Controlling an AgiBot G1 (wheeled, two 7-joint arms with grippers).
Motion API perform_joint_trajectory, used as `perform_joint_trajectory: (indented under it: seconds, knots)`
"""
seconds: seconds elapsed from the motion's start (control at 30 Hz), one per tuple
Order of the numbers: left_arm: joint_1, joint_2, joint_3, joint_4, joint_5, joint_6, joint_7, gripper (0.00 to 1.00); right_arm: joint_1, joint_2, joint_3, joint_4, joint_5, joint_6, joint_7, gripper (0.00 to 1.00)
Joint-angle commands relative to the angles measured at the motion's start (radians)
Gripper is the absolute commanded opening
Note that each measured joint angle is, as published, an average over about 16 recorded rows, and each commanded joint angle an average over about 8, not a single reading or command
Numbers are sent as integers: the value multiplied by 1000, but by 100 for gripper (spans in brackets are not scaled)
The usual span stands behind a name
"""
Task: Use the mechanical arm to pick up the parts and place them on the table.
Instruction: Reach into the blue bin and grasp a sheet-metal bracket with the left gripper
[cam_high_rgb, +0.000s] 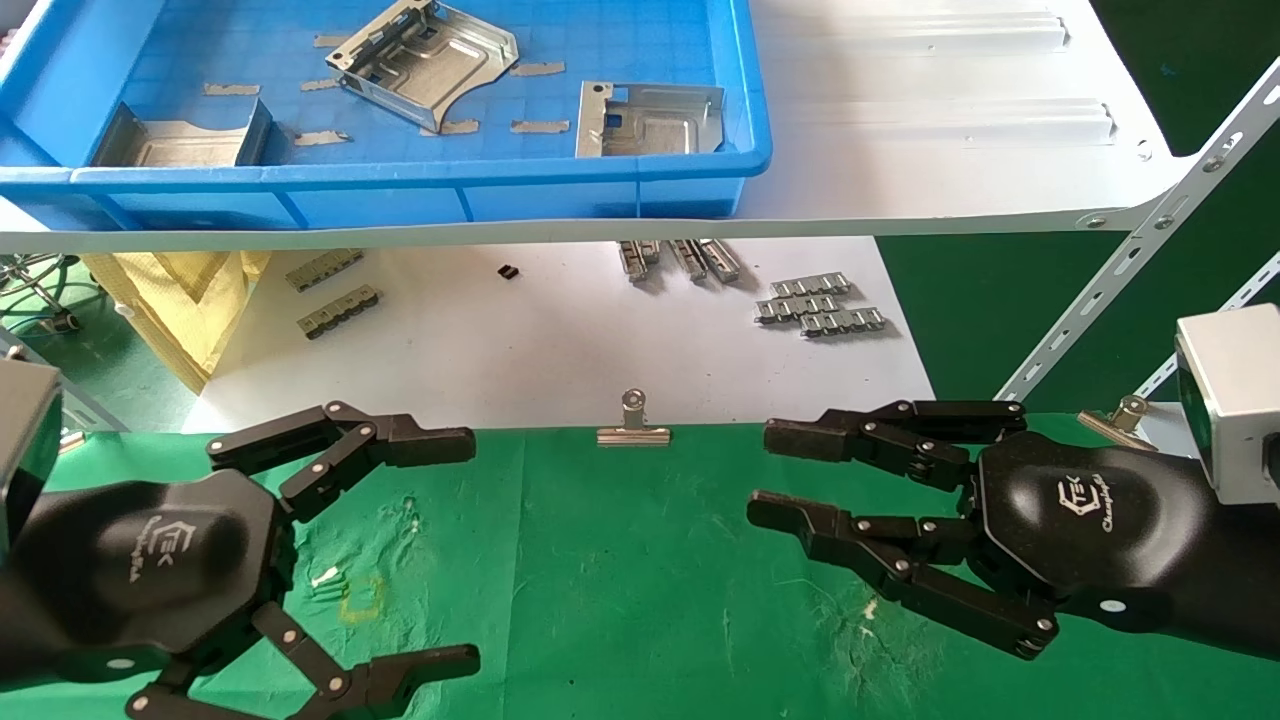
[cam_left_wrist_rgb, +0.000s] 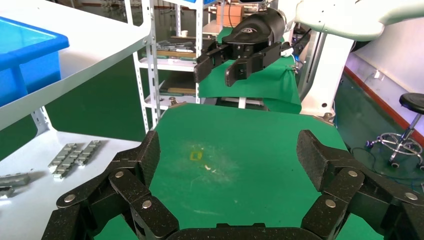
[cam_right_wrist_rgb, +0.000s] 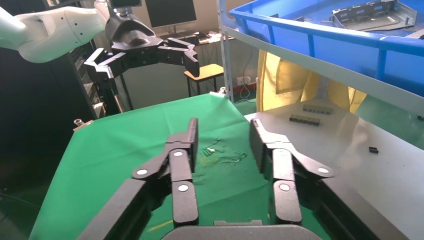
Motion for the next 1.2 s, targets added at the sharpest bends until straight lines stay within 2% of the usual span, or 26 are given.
perform_joint_trajectory:
  seconds: [0.03,0.4,0.53,0.7,0.87,1.03,1.2]
  knots:
    - [0,0,0,0,0,0,0,100,0,0,0,0,0,0,0,0]
    - [-3,1,-1,0,0,-2,1,100,0,0,0,0,0,0,0,0]
    - [-59,23,1,26,9,-15,-9,100,0,0,0,0,0,0,0,0]
    - [-249,99,30,157,74,-39,-33,100,0,0,0,0,0,0,0,0]
    - [-494,218,87,416,206,-91,-17,100,0,0,0,0,0,0,0,0]
    - [-704,340,138,704,356,-253,43,100,0,0,0,0,0,0,0,0]
    - [-850,436,191,921,481,-419,89,100,0,0,0,0,0,0,0,0]
